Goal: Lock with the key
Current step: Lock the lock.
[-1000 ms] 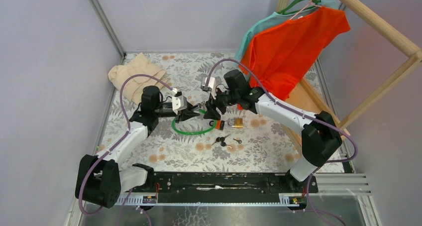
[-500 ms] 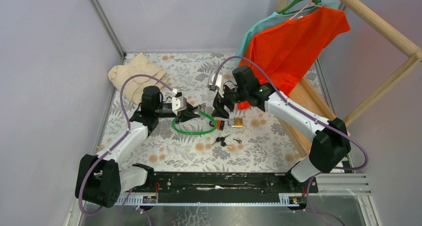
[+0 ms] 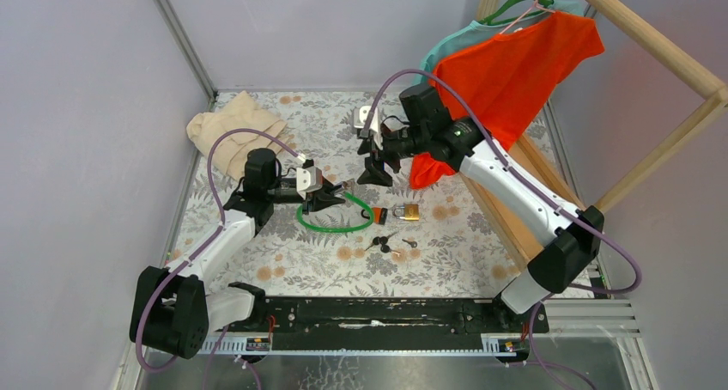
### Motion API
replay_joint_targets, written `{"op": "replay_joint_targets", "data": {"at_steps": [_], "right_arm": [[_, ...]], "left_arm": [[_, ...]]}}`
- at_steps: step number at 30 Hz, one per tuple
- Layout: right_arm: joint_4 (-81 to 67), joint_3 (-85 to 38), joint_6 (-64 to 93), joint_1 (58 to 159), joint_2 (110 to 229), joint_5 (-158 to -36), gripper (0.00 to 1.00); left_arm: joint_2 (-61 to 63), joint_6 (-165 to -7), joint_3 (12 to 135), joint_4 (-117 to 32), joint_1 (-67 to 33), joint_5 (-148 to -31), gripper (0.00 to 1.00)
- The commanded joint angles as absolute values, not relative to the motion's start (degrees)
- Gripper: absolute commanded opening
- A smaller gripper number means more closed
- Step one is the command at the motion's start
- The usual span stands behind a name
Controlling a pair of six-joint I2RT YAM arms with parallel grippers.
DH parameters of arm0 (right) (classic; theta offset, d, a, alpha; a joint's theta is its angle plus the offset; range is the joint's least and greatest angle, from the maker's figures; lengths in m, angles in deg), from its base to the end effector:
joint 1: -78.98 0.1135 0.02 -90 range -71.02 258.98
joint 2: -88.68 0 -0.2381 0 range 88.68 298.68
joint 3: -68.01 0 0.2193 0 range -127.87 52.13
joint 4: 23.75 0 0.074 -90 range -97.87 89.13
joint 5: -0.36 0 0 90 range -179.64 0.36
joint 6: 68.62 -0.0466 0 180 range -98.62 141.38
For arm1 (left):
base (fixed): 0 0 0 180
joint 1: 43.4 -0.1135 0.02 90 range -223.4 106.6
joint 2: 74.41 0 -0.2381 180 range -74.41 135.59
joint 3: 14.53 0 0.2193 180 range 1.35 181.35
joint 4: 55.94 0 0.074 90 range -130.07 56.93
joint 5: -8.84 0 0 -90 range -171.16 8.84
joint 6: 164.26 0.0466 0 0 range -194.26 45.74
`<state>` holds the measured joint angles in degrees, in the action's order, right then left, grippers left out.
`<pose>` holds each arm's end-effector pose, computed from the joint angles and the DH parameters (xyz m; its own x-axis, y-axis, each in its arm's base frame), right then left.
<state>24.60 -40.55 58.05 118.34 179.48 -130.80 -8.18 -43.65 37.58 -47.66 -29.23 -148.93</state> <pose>0.2327 0.2305 0.3630 0.2312 -0.3919 -0.8905 -0.9693 -0.0140 -0.2454 0.2041 -0.0960 0.2430 0.1517 0.1604 -0.9753 0.9820 0.0879 0.1672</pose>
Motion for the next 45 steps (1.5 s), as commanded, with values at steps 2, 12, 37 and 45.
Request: {"op": "replay_joint_targets", "data": {"at_steps": [2,12,37,45], "right_arm": [[29.6,-42.2,61.1,120.2,181.1,-133.7,0.75],[30.1,-44.3,60.0,122.3,183.6,-134.1,0.67],[25.7,-42.6,51.5,122.3,183.2,-131.6,0.26],[24.8,-42.6,40.3,122.3,183.7,-130.0,0.15]], "left_arm": [[-7.7,-43.1,36.3,-44.3,-28.8,-149.2,0.0],[-7.7,-43.1,36.1,-44.3,-28.8,-149.4,0.0],[-7.9,-42.9,35.9,-44.3,-28.9,-149.0,0.0],[-7.9,-42.8,35.8,-44.3,-28.8,-148.5,0.0]]}}
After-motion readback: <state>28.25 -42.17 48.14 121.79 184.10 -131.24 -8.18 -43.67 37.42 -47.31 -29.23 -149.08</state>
